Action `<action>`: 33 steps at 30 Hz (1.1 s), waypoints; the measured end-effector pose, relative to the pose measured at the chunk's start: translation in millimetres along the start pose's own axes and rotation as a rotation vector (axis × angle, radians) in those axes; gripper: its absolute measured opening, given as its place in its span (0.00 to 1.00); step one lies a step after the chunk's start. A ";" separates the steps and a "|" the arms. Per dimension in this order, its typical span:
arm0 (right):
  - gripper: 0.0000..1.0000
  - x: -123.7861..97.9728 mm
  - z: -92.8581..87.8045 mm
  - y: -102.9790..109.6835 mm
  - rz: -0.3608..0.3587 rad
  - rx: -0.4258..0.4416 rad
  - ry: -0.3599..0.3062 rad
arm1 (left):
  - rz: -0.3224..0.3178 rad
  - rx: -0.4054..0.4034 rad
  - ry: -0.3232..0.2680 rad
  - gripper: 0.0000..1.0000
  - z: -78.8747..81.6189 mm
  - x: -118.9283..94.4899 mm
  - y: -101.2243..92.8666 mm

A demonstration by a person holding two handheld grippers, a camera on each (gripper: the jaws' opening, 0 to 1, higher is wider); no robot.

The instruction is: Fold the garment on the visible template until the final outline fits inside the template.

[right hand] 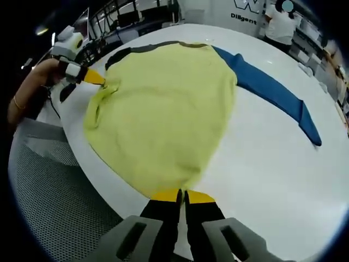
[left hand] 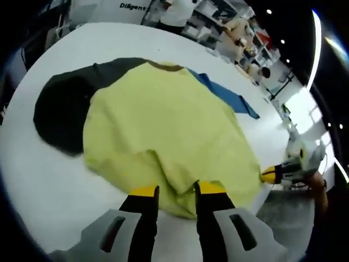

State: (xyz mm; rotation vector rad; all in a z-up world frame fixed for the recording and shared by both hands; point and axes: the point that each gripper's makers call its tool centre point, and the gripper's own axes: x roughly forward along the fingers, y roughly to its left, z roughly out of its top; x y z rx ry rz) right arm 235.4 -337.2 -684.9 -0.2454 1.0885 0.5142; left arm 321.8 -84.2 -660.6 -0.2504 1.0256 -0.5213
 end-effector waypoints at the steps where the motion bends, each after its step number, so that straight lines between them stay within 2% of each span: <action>1: 0.00 0.0 0.0 0.0 0.000 0.000 0.000 | -0.004 -0.006 0.003 0.20 -0.3 2.3 -0.1; 8: 0.00 0.0 0.1 -0.1 0.002 -0.001 -0.002 | -0.021 -0.003 0.027 0.16 -4.6 8.0 -3.1; 11: 0.00 -0.1 0.0 0.1 0.004 0.001 -0.002 | -0.043 0.007 0.002 0.23 -0.7 6.1 -7.0; 14: 0.00 0.0 0.1 0.1 0.005 -0.003 -0.001 | -0.071 -0.010 -0.002 0.18 1.7 3.5 -9.2; 17: 0.00 0.1 0.3 0.1 0.006 -0.002 -0.002 | -0.066 -0.021 -0.014 0.21 5.6 2.9 -6.6; 22: 0.00 0.0 0.5 0.2 0.008 -0.005 -0.003 | -0.069 -0.054 -0.022 0.19 8.9 4.5 -4.1; 27: 0.00 0.2 0.8 -0.2 0.011 -0.005 -0.005 | -0.052 -0.071 -0.021 0.12 9.8 8.8 0.2; 30: 0.00 0.1 0.9 -0.1 0.011 -0.004 -0.007 | -0.036 -0.069 -0.023 0.01 10.3 9.6 4.2; 33: 0.00 0.1 0.9 -0.2 0.012 -0.004 -0.008 | -0.019 -0.046 -0.035 0.00 12.1 9.0 7.7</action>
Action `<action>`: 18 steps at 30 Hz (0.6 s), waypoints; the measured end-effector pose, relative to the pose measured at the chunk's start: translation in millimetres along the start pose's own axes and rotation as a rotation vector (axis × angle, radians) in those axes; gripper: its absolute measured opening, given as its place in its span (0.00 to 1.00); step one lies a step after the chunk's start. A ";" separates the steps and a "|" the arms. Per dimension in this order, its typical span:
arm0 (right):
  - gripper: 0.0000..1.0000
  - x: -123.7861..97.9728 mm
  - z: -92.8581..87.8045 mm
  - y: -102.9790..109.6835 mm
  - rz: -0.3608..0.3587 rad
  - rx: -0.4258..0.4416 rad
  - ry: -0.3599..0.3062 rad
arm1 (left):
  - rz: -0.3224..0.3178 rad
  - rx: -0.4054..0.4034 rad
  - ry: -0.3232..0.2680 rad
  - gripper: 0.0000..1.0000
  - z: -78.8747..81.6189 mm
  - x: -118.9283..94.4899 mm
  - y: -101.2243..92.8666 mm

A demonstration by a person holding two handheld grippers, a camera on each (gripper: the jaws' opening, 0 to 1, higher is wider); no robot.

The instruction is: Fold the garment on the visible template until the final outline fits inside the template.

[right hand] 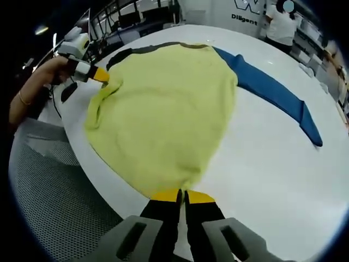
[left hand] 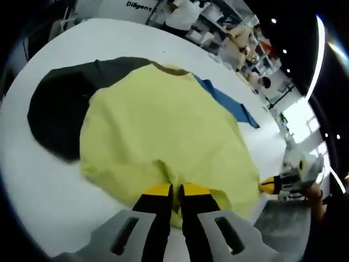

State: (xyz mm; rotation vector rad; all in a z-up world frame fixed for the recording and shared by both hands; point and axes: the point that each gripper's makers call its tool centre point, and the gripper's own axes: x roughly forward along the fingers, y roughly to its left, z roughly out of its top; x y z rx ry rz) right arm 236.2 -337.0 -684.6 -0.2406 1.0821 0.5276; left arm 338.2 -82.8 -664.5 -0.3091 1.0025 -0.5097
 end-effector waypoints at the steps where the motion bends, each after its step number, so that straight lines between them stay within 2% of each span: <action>1: 0.00 0.1 0.1 0.2 0.000 -0.002 0.000 | -0.002 0.003 0.001 0.00 -0.4 -0.6 -0.3; 8: 0.00 -1.0 -0.9 -0.9 -0.007 -0.025 0.016 | -0.001 0.072 0.010 0.00 -2.6 -13.8 0.7; 13: 0.00 -6.6 -0.2 -1.6 0.001 0.006 0.006 | 0.012 0.125 0.011 0.00 -4.3 -28.8 4.5; 18: 0.00 -13.9 3.3 -0.6 -0.002 0.024 -0.008 | 0.042 0.193 0.039 0.00 -12.2 -47.7 10.8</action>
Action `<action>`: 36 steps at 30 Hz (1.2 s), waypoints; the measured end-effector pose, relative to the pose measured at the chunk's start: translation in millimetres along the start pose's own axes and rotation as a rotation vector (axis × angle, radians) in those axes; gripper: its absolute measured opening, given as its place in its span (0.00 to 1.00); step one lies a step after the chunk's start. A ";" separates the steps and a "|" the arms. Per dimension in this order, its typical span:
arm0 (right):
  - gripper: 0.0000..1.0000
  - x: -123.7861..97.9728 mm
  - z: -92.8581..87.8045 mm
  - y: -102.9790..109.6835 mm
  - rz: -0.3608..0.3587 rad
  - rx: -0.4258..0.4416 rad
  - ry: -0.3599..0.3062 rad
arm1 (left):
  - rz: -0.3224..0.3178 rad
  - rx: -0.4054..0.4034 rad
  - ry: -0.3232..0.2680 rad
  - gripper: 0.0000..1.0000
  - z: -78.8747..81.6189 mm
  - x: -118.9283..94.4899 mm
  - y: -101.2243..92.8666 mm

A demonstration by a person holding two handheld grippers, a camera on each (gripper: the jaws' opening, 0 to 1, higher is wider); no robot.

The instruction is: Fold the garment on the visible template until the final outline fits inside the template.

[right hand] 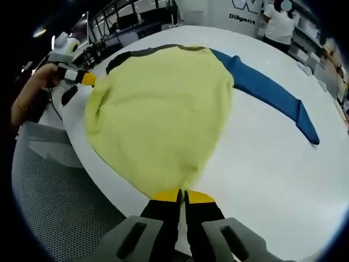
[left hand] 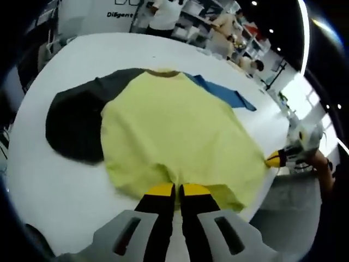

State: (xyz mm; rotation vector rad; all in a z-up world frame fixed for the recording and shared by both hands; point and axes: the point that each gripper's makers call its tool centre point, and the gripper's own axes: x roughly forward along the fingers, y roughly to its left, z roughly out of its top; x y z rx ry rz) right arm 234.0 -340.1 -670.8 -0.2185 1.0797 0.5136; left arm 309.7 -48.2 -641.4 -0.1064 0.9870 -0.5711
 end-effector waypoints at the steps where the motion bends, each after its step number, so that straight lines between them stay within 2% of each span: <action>1: 0.00 -1.6 0.6 1.0 -0.001 0.000 -0.001 | 0.008 0.011 0.003 0.00 -2.5 -4.5 1.3; 4: 0.00 -5.5 2.7 3.0 -0.002 0.002 -0.005 | 0.018 0.033 0.014 0.00 -10.9 -14.5 2.8; 9: 0.00 -11.0 5.4 4.5 -0.003 0.016 -0.018 | 0.042 0.072 0.066 0.00 -33.0 -29.7 8.4; 15: 0.00 -12.3 5.5 5.2 0.001 0.029 -0.023 | 0.074 0.086 0.110 0.00 -56.0 -42.3 13.3; 21: 0.00 -11.4 2.6 4.1 -0.008 0.029 -0.014 | 0.099 0.102 0.157 0.00 -77.8 -44.9 16.0; 27: 0.00 -7.4 -4.2 6.5 -0.010 0.009 0.014 | 0.130 0.116 0.189 0.00 -88.8 -46.9 18.9; 36: 0.00 -3.8 -13.3 7.4 -0.018 -0.015 0.052 | 0.171 0.228 0.258 0.00 -108.0 -44.9 18.8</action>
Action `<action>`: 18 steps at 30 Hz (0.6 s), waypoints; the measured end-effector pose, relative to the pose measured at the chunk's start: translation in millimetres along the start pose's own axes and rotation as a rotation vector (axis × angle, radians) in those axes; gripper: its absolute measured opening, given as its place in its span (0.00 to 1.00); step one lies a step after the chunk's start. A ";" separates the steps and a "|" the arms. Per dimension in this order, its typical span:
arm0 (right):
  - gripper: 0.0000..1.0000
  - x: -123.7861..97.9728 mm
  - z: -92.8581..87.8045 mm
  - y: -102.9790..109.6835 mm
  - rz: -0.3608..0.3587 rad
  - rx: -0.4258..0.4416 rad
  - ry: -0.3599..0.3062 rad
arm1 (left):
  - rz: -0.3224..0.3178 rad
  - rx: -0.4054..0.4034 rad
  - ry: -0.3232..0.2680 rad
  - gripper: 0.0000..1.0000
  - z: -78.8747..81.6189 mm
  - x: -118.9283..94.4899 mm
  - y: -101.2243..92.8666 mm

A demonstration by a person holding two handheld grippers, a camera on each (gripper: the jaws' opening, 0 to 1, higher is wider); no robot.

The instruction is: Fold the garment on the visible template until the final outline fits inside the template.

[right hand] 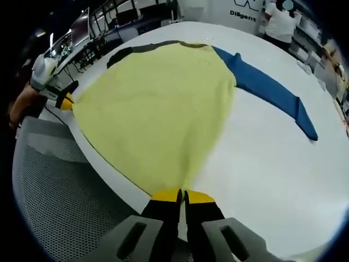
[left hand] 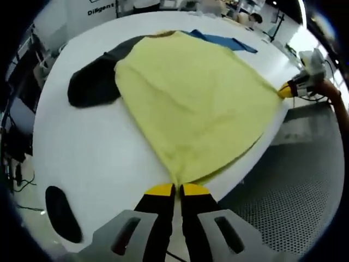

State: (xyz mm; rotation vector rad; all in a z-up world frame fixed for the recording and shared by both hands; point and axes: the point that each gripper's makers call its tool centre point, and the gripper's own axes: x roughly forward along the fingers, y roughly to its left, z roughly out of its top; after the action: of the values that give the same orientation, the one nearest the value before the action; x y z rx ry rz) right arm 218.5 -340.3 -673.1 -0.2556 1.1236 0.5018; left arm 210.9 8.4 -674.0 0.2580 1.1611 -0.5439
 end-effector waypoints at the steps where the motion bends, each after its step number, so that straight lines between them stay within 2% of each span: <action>1: 0.00 0.3 -0.8 -0.2 -0.002 -0.001 0.003 | 0.003 0.000 0.008 0.01 -2.5 1.2 0.4; 6: 0.00 1.9 -3.0 -0.1 -0.003 0.002 0.011 | 0.027 0.028 0.038 0.03 -10.5 1.4 2.1; 8: 0.00 3.8 -3.9 -0.9 -0.006 0.006 0.014 | 0.055 0.072 0.091 0.03 -20.0 -0.8 6.8; 9: 0.00 4.6 -4.4 -1.3 -0.009 0.011 0.016 | 0.044 0.061 0.063 0.03 -16.5 -0.6 3.9; 18: 0.00 9.7 -7.8 -2.5 -0.017 0.028 0.028 | 0.042 0.017 0.057 0.07 -18.8 -1.7 6.1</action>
State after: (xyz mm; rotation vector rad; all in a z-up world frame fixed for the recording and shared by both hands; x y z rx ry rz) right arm 216.8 -343.4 -685.3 -0.2487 1.1542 0.4686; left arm 198.6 22.8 -680.3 0.3138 1.2039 -0.5127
